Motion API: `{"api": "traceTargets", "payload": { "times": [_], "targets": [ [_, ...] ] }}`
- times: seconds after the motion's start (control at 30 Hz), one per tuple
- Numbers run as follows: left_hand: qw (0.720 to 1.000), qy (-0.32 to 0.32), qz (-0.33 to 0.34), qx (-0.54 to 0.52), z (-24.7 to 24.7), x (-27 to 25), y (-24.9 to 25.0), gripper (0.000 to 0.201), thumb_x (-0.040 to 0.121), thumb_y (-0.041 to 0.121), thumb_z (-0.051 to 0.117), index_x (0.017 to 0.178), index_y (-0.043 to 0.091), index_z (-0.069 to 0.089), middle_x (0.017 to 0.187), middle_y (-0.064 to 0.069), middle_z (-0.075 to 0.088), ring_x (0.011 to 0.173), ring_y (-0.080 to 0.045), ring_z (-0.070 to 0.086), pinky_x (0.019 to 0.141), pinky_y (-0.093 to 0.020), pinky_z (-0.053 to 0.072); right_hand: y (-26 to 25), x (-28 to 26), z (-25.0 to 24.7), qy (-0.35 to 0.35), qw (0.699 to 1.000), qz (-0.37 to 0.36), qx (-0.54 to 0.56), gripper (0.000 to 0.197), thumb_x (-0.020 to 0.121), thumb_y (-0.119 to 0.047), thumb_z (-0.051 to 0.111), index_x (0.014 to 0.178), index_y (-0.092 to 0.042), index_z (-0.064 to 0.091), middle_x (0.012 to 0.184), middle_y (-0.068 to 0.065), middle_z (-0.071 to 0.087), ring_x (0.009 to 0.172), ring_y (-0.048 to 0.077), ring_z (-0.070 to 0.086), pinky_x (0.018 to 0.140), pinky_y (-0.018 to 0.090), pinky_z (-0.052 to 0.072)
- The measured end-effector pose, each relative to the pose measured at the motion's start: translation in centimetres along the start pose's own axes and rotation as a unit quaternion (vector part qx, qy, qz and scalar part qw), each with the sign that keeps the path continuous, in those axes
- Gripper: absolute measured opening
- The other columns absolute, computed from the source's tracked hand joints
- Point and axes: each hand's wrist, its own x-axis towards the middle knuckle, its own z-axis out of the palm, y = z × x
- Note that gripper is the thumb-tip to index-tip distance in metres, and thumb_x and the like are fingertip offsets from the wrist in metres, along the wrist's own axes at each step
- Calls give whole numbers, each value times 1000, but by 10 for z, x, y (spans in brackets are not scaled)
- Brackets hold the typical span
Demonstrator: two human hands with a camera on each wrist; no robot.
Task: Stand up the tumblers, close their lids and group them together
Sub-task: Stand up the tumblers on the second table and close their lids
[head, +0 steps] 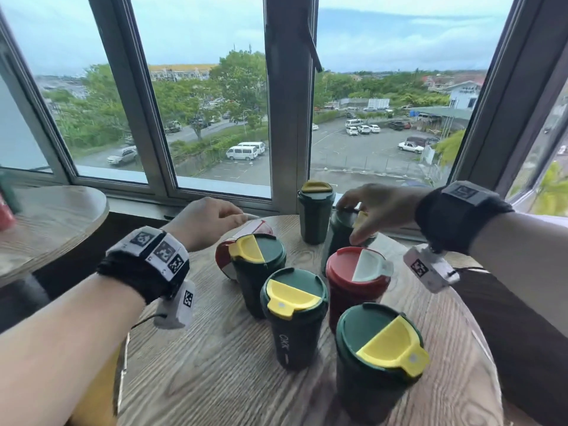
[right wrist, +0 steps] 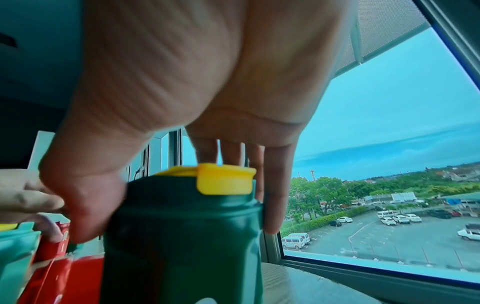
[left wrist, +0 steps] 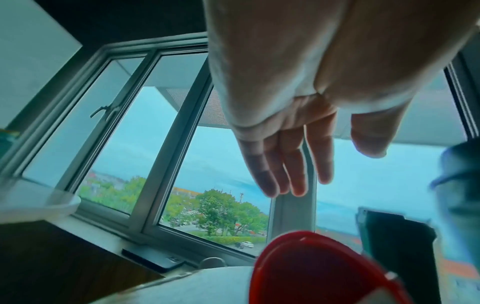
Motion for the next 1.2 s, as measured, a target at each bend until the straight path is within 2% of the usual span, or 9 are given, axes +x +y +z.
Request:
{"api": "traceTargets", "payload": {
  "times": [0.07,0.17,0.23,0.4,0.5,0.57,0.7,0.9,1.2],
  "targets": [
    [994,-49,-28,96,9,11,-6,50,93,58,56,117,17,73,114,0,73,108,-21,66,95,-38,50,-6,1,-3,-17,1000,3,-17,63,72,-38,90,129,-27,66,122,-5,65,105,15,60,86,30,45],
    [978,-124,-47,160,20,24,-10,80,81,77,36,104,10,74,107,-5,73,100,-25,66,87,-38,51,-11,3,-4,-37,999,-2,-18,65,72,-40,91,132,-27,68,125,-5,68,108,14,61,88,28,44],
    [973,-145,-49,170,26,30,-12,72,71,67,31,89,12,73,99,-6,73,93,-25,65,75,-33,48,-14,4,-5,-49,999,-5,-19,69,71,-43,91,134,-28,67,126,-6,69,111,13,62,87,26,43],
    [969,-146,-70,189,38,38,-19,42,78,37,56,104,9,72,109,-12,72,98,-28,67,80,-34,55,-13,1,-9,-45,999,3,-26,72,70,-52,89,137,-38,66,128,-14,68,114,11,61,90,27,41],
    [977,-123,-97,143,38,42,-19,51,79,49,62,115,13,70,115,-8,70,103,-25,65,83,-34,55,-11,0,-10,-47,999,2,-18,73,72,-53,87,140,-37,64,133,-15,66,119,10,59,94,27,41],
    [984,-90,-109,111,28,46,-15,62,70,67,63,106,18,72,106,-3,72,94,-20,66,79,-34,55,-11,0,-9,-49,999,-1,-21,73,74,-52,87,141,-35,64,136,-14,66,120,10,58,95,27,41],
    [986,-47,-110,114,-2,70,9,57,75,63,72,96,10,76,95,-10,75,87,-24,70,81,-40,60,-12,1,-8,-45,999,0,-10,67,75,-47,87,137,-34,67,135,-9,68,122,15,60,101,33,46],
    [976,-110,-82,171,-12,106,56,62,65,72,74,79,12,72,77,-4,71,69,-20,65,63,-31,49,-11,1,-5,-42,999,4,0,64,73,-47,88,132,-30,71,126,-8,72,114,16,64,99,34,48],
    [952,-171,-81,240,19,123,69,54,66,66,78,71,13,64,70,-1,63,62,-16,56,58,-28,42,-9,0,-3,-37,999,12,17,71,72,-47,89,137,-31,68,127,-12,70,117,13,62,105,34,48]
  ]
}}
